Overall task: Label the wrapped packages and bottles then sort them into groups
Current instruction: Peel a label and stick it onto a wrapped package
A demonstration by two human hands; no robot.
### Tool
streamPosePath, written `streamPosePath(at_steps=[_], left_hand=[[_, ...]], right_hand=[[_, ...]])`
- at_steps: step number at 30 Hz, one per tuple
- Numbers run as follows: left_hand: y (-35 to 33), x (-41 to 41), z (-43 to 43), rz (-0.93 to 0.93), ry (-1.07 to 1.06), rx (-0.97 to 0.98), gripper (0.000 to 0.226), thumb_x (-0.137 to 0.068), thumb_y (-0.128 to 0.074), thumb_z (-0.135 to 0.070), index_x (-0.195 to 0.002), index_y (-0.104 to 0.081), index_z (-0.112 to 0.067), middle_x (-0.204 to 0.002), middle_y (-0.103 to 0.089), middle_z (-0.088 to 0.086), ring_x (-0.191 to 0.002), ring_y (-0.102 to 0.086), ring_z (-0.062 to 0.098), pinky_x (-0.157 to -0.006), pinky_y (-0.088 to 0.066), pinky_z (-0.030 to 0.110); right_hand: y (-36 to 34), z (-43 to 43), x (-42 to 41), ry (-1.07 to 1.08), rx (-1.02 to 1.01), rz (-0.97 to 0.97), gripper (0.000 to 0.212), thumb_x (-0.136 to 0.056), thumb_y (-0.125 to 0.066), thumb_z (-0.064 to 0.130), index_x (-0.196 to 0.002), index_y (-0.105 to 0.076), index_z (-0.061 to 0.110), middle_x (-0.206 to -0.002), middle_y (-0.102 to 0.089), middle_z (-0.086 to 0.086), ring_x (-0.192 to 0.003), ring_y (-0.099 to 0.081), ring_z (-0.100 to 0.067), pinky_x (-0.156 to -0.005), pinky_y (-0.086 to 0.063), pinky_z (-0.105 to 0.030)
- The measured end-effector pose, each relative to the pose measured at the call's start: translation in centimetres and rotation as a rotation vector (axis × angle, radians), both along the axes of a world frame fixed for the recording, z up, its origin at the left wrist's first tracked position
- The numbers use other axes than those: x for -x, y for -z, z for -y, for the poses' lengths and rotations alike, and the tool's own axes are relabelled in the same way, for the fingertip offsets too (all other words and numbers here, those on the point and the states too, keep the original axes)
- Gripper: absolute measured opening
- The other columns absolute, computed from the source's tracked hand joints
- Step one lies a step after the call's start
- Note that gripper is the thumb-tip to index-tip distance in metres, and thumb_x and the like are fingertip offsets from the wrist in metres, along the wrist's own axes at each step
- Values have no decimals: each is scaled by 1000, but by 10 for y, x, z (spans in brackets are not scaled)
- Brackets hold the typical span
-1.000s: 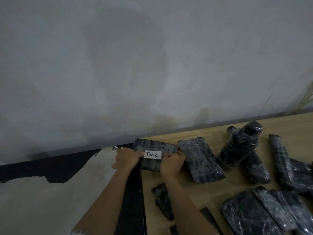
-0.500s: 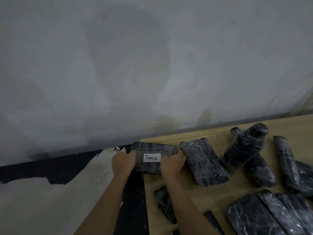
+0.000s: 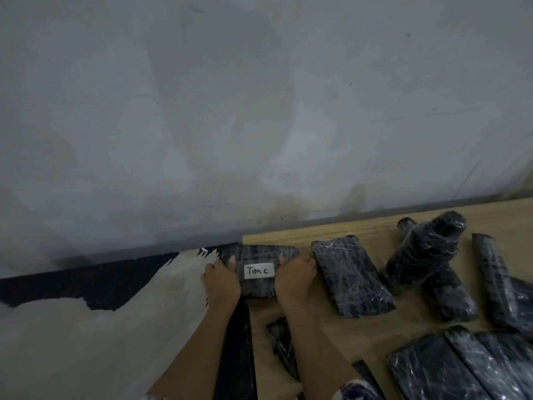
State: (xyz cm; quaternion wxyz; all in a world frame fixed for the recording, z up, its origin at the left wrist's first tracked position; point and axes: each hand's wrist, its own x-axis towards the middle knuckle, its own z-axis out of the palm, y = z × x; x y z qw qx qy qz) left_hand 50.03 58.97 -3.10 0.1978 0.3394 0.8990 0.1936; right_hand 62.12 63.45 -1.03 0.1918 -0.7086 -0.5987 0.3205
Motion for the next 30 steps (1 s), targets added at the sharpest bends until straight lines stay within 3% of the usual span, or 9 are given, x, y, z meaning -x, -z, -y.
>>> streamPosePath(at_steps=[3,5,7,9,14,18,21,26,30], left_hand=[[2,-1,0,-69,15,34,48,-103,-15,-30,-130,-43,-3,-127,-49,17,-112,-45,32,-95,-33,39],[4,-1,2,-8,24,35,63,-97,-12,-49,-131,-41,-5,-131,-45,18,-116,-41,35,-98,-31,42],[4,0,6,41,34,43,82,-84,-28,-71,-136,-35,-8,-136,-38,17,-122,-35,37,-99,-32,44],[2,0,7,73,56,64,99,-72,-52,-76,-140,-28,-7,-140,-31,16,-127,-30,38,-100,-33,45],[3,4,8,158,46,17,89,-76,-57,-67,-137,-31,-9,-139,-31,14,-126,-29,37,-100,-33,48],[5,4,9,145,19,15,61,-91,-39,-57,-129,-38,-9,-135,-35,15,-122,-31,36,-98,-33,48],[3,1,7,46,-26,35,52,-98,-25,-49,-128,-41,-9,-134,-39,16,-121,-34,36,-98,-33,47],[2,1,4,15,-36,54,56,-96,-25,-53,-126,-42,-9,-133,-41,17,-121,-35,36,-99,-31,48],[2,0,8,-26,-20,65,75,-84,-35,-71,-126,-41,-9,-132,-42,15,-121,-35,35,-97,-31,45]], right_hand=[[0,-1,-1,-12,22,26,46,-102,-36,31,-126,-42,-7,-133,-41,-20,-124,-40,-30,-106,-33,-37],[2,-3,-3,-35,105,-96,62,-98,-44,41,-136,-35,-7,-145,-31,-21,-132,-33,-32,-110,-30,-37],[2,0,-5,-66,189,-215,93,-85,-62,50,-147,-17,-4,-154,-14,-17,-139,-22,-33,-111,-28,-37],[4,1,-6,-94,203,-168,106,-77,-72,47,-148,-11,-2,-153,-12,-15,-139,-23,-32,-110,-30,-36],[3,-2,-9,-78,123,-148,57,-85,-69,24,-129,-46,-3,-133,-39,-17,-118,-44,-29,-99,-41,-33],[-5,2,-15,-109,106,-26,33,-96,-46,11,-126,-46,-1,-133,-45,-19,-116,-46,-29,-100,-37,-33],[-6,3,-12,-167,159,19,42,-100,-38,17,-138,-33,1,-134,-41,-18,-109,-45,-27,-101,-38,-34],[-2,10,-3,-112,175,-69,98,-86,-57,54,-149,-4,-1,-154,-7,-18,-141,-14,-34,-116,-23,-40],[0,8,3,-89,104,135,86,-91,-43,57,-146,-15,-3,-145,-24,-20,-131,-30,-31,-110,-31,-36]])
